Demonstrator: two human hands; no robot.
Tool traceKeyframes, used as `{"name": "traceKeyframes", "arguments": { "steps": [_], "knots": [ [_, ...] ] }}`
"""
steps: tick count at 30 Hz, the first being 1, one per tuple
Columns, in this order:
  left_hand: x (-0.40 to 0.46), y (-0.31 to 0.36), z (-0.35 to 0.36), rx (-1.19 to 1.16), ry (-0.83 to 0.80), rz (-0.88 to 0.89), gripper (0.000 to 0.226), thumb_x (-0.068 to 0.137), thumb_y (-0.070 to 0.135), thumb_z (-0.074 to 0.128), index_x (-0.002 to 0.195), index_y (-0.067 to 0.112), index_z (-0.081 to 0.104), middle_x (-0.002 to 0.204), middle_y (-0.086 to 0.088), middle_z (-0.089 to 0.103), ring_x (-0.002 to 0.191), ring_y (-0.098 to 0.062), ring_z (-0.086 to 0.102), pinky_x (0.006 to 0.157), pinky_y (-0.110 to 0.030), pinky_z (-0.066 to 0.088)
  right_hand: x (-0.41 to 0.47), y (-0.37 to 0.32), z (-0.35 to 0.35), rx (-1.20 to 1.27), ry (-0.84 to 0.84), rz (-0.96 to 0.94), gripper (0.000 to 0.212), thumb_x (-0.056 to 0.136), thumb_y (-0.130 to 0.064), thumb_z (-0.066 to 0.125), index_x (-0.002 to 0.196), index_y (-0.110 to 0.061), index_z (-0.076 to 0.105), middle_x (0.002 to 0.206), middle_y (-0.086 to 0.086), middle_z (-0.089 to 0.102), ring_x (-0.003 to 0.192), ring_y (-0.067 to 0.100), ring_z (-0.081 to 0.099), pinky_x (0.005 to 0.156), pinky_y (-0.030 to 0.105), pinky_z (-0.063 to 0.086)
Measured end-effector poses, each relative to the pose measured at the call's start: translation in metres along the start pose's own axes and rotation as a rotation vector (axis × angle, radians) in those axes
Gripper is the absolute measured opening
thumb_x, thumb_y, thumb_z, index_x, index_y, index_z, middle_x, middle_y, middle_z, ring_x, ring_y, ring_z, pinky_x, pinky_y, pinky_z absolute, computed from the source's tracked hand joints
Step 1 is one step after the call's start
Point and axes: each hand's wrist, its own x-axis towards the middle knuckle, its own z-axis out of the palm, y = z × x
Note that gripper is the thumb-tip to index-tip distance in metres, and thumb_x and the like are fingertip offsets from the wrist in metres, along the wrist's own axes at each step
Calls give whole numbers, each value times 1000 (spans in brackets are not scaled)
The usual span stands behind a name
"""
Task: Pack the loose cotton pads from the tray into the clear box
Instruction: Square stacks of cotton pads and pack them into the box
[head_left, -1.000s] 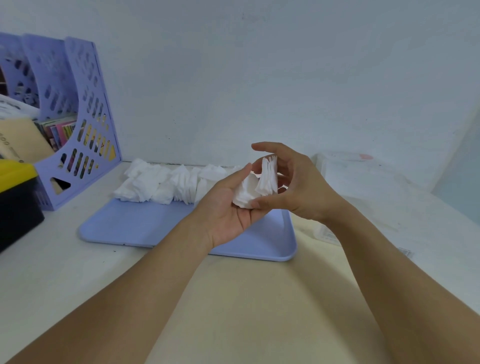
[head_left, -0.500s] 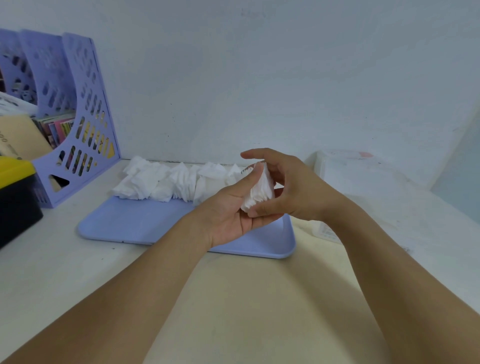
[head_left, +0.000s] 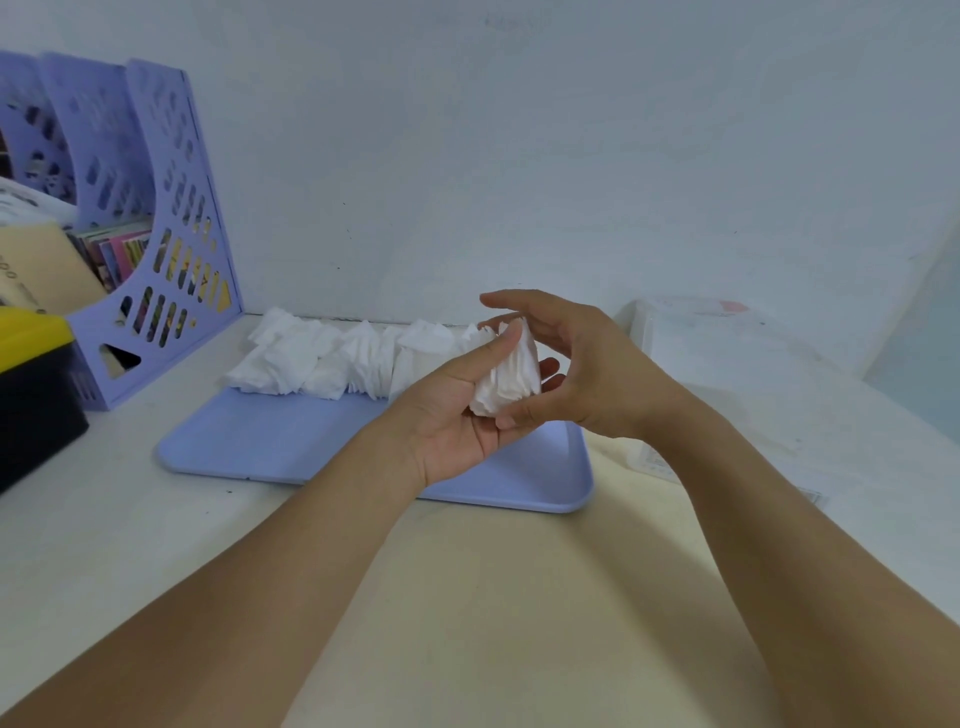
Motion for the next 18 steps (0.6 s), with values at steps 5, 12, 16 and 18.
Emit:
{"name": "traceKeyframes", "arguments": {
  "steps": [5,12,16,18],
  "knots": [
    [-3,-2,2,106,12,-39,43,76,28,74,117,14,69,113,-6,73,102,-19,72,77,-33,62,0,2,8,-46,-49,41,103,61,-9,96,148,-29,46,130,-10,62,118,8,61,90,29,58],
    [-6,5,-3,146,-68,-66,33,70,-4,80,99,8,69,94,-9,64,84,-18,63,57,-19,54,0,-3,-11,401,-98,186,72,72,-7,51,143,-20,52,136,1,65,127,11,59,103,31,48],
    [-5,2,-3,182,-67,-45,27,74,-2,69,100,5,71,94,-12,69,87,-21,69,63,-23,58,0,-2,-4,250,-171,177,75,63,-5,52,137,-13,60,122,13,71,112,24,67,87,29,53],
    [-4,2,-5,175,-55,-43,28,74,-3,69,101,5,72,97,-14,71,90,-24,71,64,-23,59,0,-3,-2,214,-164,162,70,66,-4,54,135,-11,62,121,12,72,115,27,67,91,38,57]
  ]
}}
